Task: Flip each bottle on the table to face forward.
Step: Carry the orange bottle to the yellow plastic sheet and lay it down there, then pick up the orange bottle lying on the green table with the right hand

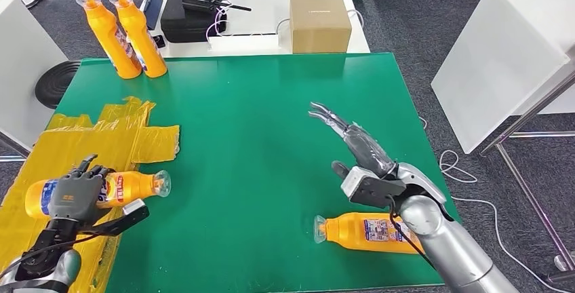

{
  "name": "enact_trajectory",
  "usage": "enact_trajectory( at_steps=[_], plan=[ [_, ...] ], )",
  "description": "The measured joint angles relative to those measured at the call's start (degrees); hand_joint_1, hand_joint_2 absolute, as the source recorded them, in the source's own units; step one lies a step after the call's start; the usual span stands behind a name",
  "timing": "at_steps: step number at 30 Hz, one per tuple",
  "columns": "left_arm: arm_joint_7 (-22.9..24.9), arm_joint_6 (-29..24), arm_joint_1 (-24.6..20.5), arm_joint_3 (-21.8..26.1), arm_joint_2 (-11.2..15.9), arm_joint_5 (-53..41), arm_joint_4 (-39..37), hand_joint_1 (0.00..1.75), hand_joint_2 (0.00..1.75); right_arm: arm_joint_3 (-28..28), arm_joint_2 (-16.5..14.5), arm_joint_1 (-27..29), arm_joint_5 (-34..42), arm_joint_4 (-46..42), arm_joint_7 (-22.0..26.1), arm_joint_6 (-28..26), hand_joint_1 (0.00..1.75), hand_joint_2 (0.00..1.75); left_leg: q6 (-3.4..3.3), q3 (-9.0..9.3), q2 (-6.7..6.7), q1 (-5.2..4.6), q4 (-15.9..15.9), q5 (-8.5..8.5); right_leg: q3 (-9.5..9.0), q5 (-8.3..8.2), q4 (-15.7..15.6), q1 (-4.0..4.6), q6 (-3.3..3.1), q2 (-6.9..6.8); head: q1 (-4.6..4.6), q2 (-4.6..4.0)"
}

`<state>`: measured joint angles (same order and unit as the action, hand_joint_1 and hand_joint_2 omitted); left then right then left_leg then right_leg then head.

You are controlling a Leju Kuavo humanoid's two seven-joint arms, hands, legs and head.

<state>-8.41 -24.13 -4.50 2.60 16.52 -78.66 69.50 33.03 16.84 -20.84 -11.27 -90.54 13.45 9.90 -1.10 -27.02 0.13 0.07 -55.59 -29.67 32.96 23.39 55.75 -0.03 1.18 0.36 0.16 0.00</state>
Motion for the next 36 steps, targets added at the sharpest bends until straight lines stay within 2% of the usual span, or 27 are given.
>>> enact_trajectory(
  at_steps=[5,9,15,16,17,19,20,21,25,29,36],
  plan=[
    [0.1,0.1,-0.9,0.0,1.3,-0.3,-5.6,1.75,1.75,-1.2,1.1,2.4,-0.2,-3.6,1.0,-0.1,0.0,0.0,0.0,0.0,-0.01,-0.01,0.0,0.0,-0.03,0.0,0.0,-0.02,0.0,-0.01,0.0,0.0],
    [0.1,0.3,-1.7,0.0,1.6,-0.3,-7.1,1.75,1.75,-1.4,1.2,3.1,0.1,-5.0,1.2,-0.1,0.0,0.0,0.0,0.03,-0.02,-0.01,0.0,0.0,-0.07,0.0,0.0,-0.04,0.0,-0.01,0.0,0.0],
    [-0.4,1.0,-2.2,-0.1,1.9,-1.3,-8.3,1.75,1.75,-3.1,1.4,3.9,4.6,-6.1,2.2,1.2,0.0,0.0,0.0,0.12,-0.02,-0.01,0.0,0.0,-0.1,0.0,0.0,-0.02,0.0,-0.01,0.01,0.0],
    [-0.4,1.0,-2.2,-0.1,1.9,-1.6,-8.5,1.45,1.75,-3.5,1.6,4.3,4.7,-6.5,2.3,1.2,0.0,0.0,0.0,0.13,-0.02,-0.01,0.0,0.0,-0.1,0.0,0.0,-0.02,0.0,-0.01,0.0,0.0],
    [-0.4,1.1,-2.3,-0.2,1.9,-2.0,-8.7,1.02,1.75,-4.0,1.8,4.7,4.7,-6.9,2.5,1.2,0.0,0.0,0.0,0.14,-0.02,-0.01,0.0,0.0,-0.11,0.0,0.0,-0.02,0.0,-0.01,0.0,0.0],
    [-0.4,1.0,-2.5,-0.2,2.0,-2.6,-9.2,0.14,0.87,-5.0,2.4,5.8,4.6,-7.7,2.8,1.1,0.0,0.0,0.0,0.14,-0.03,-0.01,0.0,0.0,-0.12,0.0,0.0,-0.02,-0.01,-0.02,-0.02,0.0],
    [-0.4,1.0,-2.6,-0.3,2.0,-2.9,-9.4,0.0,0.44,-5.4,2.7,6.3,4.5,-8.0,3.0,1.1,0.0,0.0,0.0,0.14,-0.03,-0.01,0.0,0.0,-0.13,0.0,0.0,-0.02,-0.01,-0.02,-0.02,0.0],
    [-0.5,1.0,-2.7,-0.4,2.0,-3.0,-9.6,0.0,0.0,-5.8,3.2,6.8,4.1,-8.4,3.2,1.1,0.0,0.0,0.0,0.13,-0.03,-0.01,0.0,0.0,-0.13,0.0,0.0,-0.02,-0.01,-0.03,-0.02,0.0],
    [-2.6,1.3,-2.3,-0.6,2.5,0.0,-9.7,0.0,0.0,-8.1,6.3,10.0,1.9,-10.2,3.4,1.2,0.0,0.0,0.0,0.1,-0.07,-0.01,0.0,0.0,-0.19,0.0,0.0,-0.04,-0.01,-0.08,-0.01,0.0],
    [-6.6,2.5,0.2,-0.7,3.6,5.5,-7.5,0.0,0.0,-11.5,9.8,14.1,0.4,-12.3,3.5,1.8,0.0,0.0,0.0,0.09,-0.04,-0.01,0.0,-0.01,-0.21,0.01,0.0,-0.04,0.0,-0.06,-0.01,0.0],
    [-11.4,7.1,4.5,-0.6,8.3,10.7,-1.9,0.0,0.0,-13.9,13.5,17.2,-2.1,-13.6,3.5,3.2,0.0,0.0,0.0,0.1,-0.02,-0.01,0.0,-0.03,-0.12,0.01,0.0,-0.02,0.0,-0.03,0.0,0.0]
  ],
)
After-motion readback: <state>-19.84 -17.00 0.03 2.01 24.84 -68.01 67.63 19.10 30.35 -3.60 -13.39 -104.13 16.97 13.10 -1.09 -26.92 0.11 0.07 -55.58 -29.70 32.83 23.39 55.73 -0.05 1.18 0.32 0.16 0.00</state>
